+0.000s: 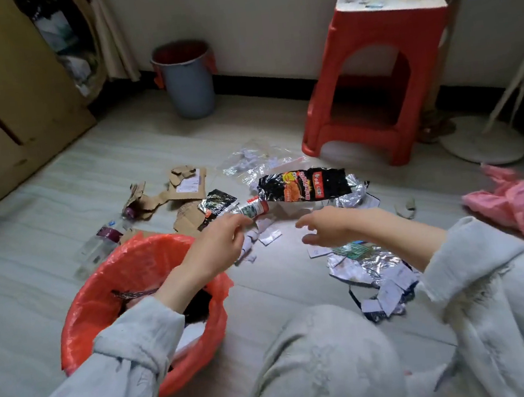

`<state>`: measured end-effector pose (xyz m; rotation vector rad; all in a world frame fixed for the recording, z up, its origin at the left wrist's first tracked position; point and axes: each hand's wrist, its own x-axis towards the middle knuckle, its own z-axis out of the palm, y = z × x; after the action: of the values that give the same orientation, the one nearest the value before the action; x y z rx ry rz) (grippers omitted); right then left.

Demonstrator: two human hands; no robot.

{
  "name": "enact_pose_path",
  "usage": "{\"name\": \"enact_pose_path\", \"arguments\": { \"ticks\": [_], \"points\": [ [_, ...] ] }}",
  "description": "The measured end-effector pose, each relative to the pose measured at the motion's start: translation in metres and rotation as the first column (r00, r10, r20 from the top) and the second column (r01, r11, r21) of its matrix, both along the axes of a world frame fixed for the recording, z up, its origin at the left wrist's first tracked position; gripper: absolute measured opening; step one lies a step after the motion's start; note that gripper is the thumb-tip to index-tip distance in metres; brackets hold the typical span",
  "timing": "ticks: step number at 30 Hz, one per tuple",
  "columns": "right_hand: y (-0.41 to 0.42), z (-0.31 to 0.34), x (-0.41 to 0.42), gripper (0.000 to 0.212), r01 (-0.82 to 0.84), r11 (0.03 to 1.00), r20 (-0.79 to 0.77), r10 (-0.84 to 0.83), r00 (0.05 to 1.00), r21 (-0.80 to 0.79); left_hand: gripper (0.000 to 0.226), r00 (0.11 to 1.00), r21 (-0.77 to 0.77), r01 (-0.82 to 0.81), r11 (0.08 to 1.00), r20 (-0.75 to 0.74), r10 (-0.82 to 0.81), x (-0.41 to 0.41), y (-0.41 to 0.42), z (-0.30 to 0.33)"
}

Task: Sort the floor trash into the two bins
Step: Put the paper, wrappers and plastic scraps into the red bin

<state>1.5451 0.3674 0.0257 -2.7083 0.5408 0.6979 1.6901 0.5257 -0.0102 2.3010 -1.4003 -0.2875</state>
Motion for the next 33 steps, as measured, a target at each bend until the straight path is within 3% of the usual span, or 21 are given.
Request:
{"name": "enact_pose_path", "arguments": {
  "ticks": [5, 9, 13, 18, 21, 25, 27, 29, 33],
  "points": [
    [-0.060, -0.029, -0.057, 0.036, 0.246, 0.967, 0.135, -0.254, 0.958, 0.070, 0.033, 0.973, 0.117, 0.225, 0.967, -0.073, -0.218, -0.037, -0.091, -0.031],
    [-0.087, -0.103, -0.085, 0.033, 0.367, 0.918, 0.115, -0.385, 0.916, 0.153, 0.035, 0.933, 0.314, 0.359, 0.879, -0.145, -0.329, -0.068, -0.143, -0.091],
    [-0.100, -0.190, -0.122, 0.048, 0.447, 0.889, -0.026, -0.446, 0.895, 0.098, 0.041, 0.889, 0.424, 0.456, 0.783, -0.182, -0.419, -0.092, -0.167, -0.162],
    [-0.108, -0.269, -0.160, 0.074, 0.636, 0.771, -0.066, -0.636, 0.769, -0.022, 0.063, 0.847, 0.547, 0.476, 0.689, -0.076, -0.525, -0.122, -0.176, -0.234],
    [-0.117, -0.292, -0.162, 0.095, 0.567, 0.824, -0.070, -0.567, 0.821, -0.023, 0.079, 0.796, 0.529, 0.507, 0.681, 0.017, -0.605, -0.138, -0.174, -0.266],
    [-0.117, -0.299, -0.164, 0.103, 0.460, 0.888, -0.165, -0.458, 0.874, -0.027, 0.089, 0.637, 0.535, 0.604, 0.591, 0.122, -0.761, -0.119, -0.151, -0.291],
    [-0.107, -0.303, -0.170, 0.096, 0.448, 0.893, -0.167, -0.450, 0.877, -0.049, 0.087, 0.617, 0.509, 0.625, 0.592, 0.144, -0.774, -0.110, -0.141, -0.294],
    [-0.097, -0.306, -0.175, 0.081, 0.459, 0.886, -0.106, -0.463, 0.880, -0.064, 0.079, 0.652, 0.483, 0.601, 0.636, 0.164, -0.740, -0.111, -0.138, -0.293],
    [-0.090, -0.314, -0.186, 0.053, 0.420, 0.900, 0.099, -0.410, 0.907, -0.117, 0.028, 0.725, 0.361, 0.567, 0.740, 0.207, -0.657, -0.117, -0.144, -0.293]
  ]
}}
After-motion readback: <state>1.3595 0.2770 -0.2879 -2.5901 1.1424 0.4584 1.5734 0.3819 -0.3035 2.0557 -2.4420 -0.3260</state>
